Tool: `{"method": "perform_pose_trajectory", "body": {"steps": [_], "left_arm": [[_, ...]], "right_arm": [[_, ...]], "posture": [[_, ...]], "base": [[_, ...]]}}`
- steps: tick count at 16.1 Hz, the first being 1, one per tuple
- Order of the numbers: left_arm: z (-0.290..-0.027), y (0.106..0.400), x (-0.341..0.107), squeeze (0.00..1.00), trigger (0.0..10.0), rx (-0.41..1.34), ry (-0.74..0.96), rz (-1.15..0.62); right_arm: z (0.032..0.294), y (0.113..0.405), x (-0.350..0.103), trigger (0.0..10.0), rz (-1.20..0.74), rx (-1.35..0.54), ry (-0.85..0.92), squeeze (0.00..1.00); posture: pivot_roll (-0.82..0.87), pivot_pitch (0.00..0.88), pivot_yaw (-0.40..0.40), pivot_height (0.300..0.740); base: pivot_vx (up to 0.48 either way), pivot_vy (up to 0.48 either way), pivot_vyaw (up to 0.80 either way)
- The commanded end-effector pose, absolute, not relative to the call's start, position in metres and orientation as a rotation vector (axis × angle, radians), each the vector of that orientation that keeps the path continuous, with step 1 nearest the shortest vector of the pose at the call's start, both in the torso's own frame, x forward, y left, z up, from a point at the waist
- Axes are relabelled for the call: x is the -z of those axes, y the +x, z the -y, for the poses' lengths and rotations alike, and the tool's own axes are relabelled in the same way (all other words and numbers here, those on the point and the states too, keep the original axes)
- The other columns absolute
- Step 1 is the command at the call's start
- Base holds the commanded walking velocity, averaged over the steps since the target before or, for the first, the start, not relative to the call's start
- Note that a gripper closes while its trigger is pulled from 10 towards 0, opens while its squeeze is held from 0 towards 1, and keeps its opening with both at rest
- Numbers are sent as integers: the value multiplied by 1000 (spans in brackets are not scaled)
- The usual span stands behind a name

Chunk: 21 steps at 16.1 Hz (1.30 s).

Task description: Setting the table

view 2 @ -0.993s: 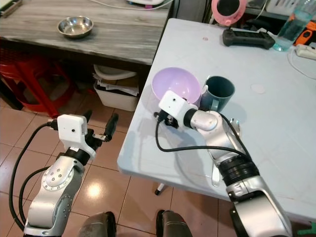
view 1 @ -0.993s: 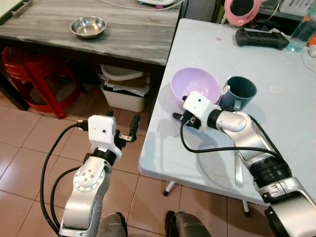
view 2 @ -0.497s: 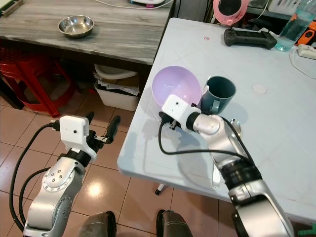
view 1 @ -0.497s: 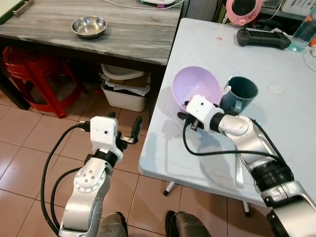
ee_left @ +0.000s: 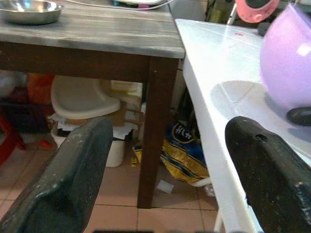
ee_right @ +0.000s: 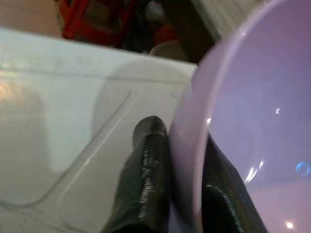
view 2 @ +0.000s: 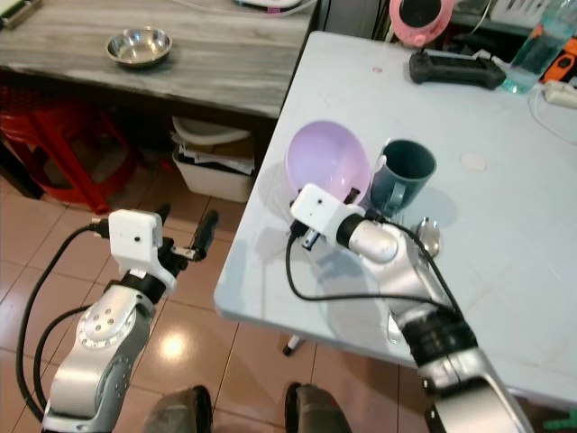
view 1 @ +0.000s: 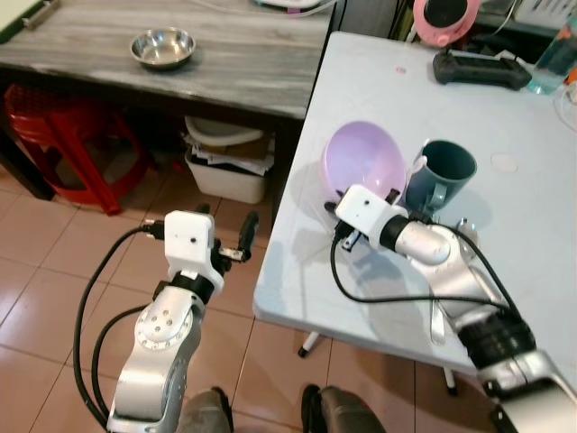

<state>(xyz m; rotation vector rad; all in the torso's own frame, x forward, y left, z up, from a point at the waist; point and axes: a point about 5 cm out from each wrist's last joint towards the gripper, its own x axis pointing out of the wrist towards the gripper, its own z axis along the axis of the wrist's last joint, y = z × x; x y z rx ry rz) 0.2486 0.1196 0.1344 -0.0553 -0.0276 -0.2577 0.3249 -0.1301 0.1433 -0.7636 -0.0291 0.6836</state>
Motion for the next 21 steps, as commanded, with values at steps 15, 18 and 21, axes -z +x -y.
{"method": "perform_pose_trajectory", "body": {"steps": [15, 18, 21], "left_arm": [[-125, 249, -128, 0, 10000, 231, 72, 26], [-131, 252, -127, 0, 10000, 187, 61, 33], [-133, 261, -134, 0, 10000, 192, 101, 75]], "right_arm": [[121, 286, -169, 10000, 237, -422, -325, 0], [126, 285, -163, 10000, 185, -273, -185, 0], [123, 287, -159, 10000, 160, -246, -169, 0]], "posture": [[-13, 140, -12, 740], [-8, 126, -13, 740], [-7, 124, -14, 740]], "base": [[0, 409, 0], [80, 421, 0], [278, 390, 0]]}}
